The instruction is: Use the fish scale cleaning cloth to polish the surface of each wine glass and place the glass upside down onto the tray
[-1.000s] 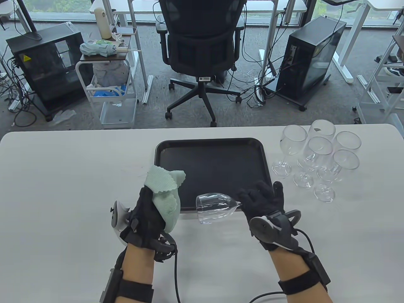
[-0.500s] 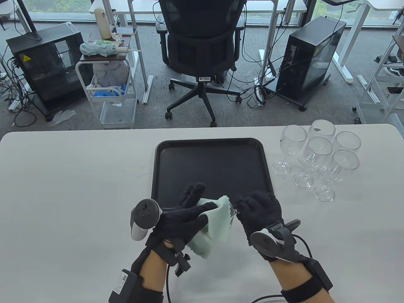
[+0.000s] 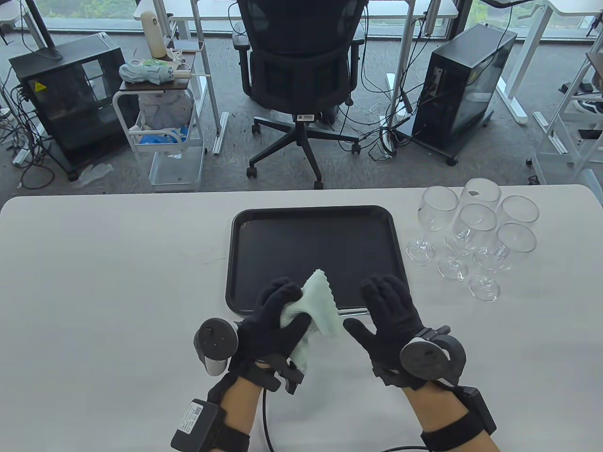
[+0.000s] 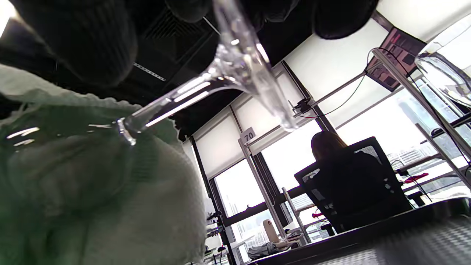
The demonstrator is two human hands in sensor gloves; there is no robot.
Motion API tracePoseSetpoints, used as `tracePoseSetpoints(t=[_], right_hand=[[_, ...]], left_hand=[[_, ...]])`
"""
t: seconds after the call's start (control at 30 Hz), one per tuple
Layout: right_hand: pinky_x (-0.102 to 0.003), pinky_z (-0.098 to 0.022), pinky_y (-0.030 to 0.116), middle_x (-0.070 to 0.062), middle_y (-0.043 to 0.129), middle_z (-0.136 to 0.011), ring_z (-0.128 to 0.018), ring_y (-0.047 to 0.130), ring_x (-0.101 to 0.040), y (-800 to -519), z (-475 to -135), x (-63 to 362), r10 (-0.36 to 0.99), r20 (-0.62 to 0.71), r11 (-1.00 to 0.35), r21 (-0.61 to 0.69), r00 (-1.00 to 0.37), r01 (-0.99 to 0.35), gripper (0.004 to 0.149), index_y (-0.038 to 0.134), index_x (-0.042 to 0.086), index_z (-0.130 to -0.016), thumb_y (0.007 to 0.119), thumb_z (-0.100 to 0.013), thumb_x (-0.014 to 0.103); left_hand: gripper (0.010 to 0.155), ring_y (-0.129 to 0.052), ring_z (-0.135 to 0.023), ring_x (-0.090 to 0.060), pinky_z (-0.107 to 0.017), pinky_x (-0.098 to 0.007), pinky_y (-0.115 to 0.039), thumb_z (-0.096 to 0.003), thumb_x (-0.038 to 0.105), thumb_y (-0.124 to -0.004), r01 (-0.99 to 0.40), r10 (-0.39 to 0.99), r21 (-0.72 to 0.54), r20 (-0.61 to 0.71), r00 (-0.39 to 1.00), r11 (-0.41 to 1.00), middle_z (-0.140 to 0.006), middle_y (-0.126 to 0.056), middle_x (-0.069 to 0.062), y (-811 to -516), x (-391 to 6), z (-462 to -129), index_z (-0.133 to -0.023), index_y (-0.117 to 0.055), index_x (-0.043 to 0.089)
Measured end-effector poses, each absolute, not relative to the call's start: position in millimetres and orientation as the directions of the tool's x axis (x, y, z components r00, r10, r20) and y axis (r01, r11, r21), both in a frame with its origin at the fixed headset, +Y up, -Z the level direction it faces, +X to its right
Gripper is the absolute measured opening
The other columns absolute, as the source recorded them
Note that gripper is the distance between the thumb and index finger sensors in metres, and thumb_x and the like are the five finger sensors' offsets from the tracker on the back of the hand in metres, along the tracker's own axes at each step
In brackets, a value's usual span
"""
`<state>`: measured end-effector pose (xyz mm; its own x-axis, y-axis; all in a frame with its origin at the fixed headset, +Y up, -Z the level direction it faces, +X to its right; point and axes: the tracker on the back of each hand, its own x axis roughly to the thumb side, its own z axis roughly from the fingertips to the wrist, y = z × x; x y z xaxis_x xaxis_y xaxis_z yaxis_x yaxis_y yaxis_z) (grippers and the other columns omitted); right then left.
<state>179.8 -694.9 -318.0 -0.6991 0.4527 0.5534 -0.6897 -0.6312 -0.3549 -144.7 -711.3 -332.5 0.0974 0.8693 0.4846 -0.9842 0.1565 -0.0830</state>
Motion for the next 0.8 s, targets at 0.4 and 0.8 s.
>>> tracePoseSetpoints(t=[0.4, 0.8], right_hand=[[-0.03, -0.016, 0.087, -0.021, 0.067, -0.093, -0.038, 0.094, -0.027, -714.7, -338.2, 184.5, 0.977, 0.191, -0.147, 0.275, -0.096, -0.95, 0.075, 0.045, 0.033, -0.108, 0.073, -0.049, 0.071], [-0.029, -0.021, 0.09, -0.017, 0.065, -0.094, -0.044, 0.095, -0.025, -698.3, -328.3, 182.3, 0.682, 0.626, -0.427, -0.081, -0.379, -0.901, 0.071, 0.038, 0.036, -0.105, 0.076, -0.05, 0.062]], left_hand=[[0.066, -0.066, -0.099, -0.035, -0.054, -0.061, -0.084, -0.046, 0.068, -0.082, -0.97, 0.765, -0.047, 0.625, 0.157, 0.238, -0.111, -0.056, -0.002, -693.7, -142.4, -322.4, -0.099, -0.064, 0.034], [0.065, -0.067, -0.098, -0.036, -0.051, -0.057, -0.085, -0.0501, 0.07, -0.077, -0.981, 0.872, -0.151, 0.488, 0.036, 0.124, -0.112, -0.056, -0.004, -700.9, -141.6, -324.4, -0.102, -0.061, 0.034]])
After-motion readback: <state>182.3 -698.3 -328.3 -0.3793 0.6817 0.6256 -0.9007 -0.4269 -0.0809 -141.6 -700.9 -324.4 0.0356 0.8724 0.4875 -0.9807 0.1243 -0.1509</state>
